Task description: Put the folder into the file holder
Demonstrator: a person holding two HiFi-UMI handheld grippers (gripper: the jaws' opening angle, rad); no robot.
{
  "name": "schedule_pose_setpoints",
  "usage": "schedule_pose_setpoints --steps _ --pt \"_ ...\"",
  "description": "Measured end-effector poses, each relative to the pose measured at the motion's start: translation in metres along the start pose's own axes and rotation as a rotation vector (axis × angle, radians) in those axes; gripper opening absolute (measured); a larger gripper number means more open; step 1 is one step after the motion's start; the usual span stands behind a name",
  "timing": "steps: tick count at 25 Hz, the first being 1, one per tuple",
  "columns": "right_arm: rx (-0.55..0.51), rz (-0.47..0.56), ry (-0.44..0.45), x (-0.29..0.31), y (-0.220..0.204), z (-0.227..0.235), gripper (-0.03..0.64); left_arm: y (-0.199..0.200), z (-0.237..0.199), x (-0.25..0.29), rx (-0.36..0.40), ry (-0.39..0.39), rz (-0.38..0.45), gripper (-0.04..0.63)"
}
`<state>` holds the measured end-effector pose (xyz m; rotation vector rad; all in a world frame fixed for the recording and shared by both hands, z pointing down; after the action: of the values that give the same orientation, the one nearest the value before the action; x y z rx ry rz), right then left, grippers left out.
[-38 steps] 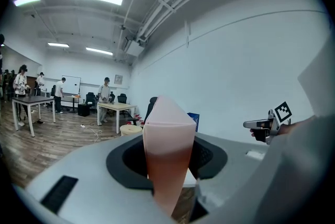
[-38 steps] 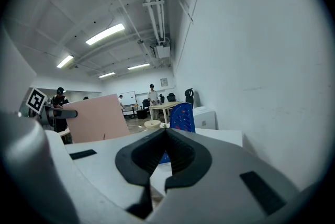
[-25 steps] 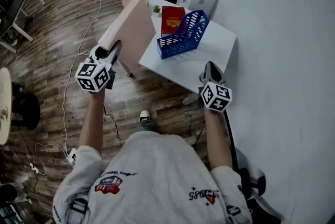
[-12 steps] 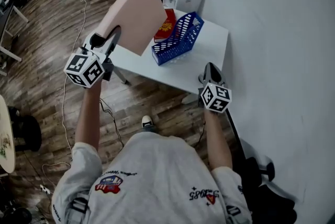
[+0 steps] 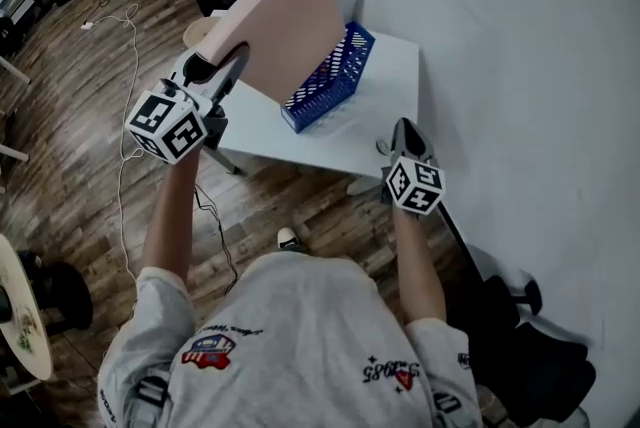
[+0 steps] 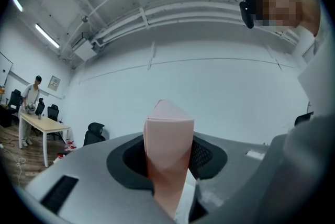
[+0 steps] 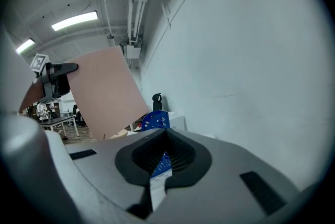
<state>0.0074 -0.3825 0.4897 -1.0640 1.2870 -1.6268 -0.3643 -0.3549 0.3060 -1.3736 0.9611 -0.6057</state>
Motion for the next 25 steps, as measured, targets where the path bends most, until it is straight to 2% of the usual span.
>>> schedule_pose_setpoints --steps 8,15,20,25 --pt "0.006 0.016 -0.08 -0.006 -0.007 0.003 0.002 -0.04 -0.012 0.034 0.003 -0.109 -0.045 0.156" --pt "0.013 0.014 -0.133 -0.005 -0.011 0.018 0.002 -0.082 -0.019 0.063 0.015 -0.132 -0.115 0.156" --pt "0.015 0.002 -0.143 0.004 -0.015 0.024 0.002 -0.107 -0.023 0.079 -0.015 -0.135 -0.143 0.156" --pt "0.019 -0.008 -0.14 0.017 -0.019 0.036 0.002 -0.135 -0.021 0.096 -0.009 -0.166 -0.207 0.156"
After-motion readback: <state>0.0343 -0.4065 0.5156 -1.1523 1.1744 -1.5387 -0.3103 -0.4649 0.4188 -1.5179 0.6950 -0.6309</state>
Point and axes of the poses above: the fingertips, and each gripper's own axes: x forward along the fingers, z to its right, y out of its top, the point moved 5 cm from there along -x, backward along the fingers, and after that the axes turned 5 degrees about z, right-handed, at the moved point
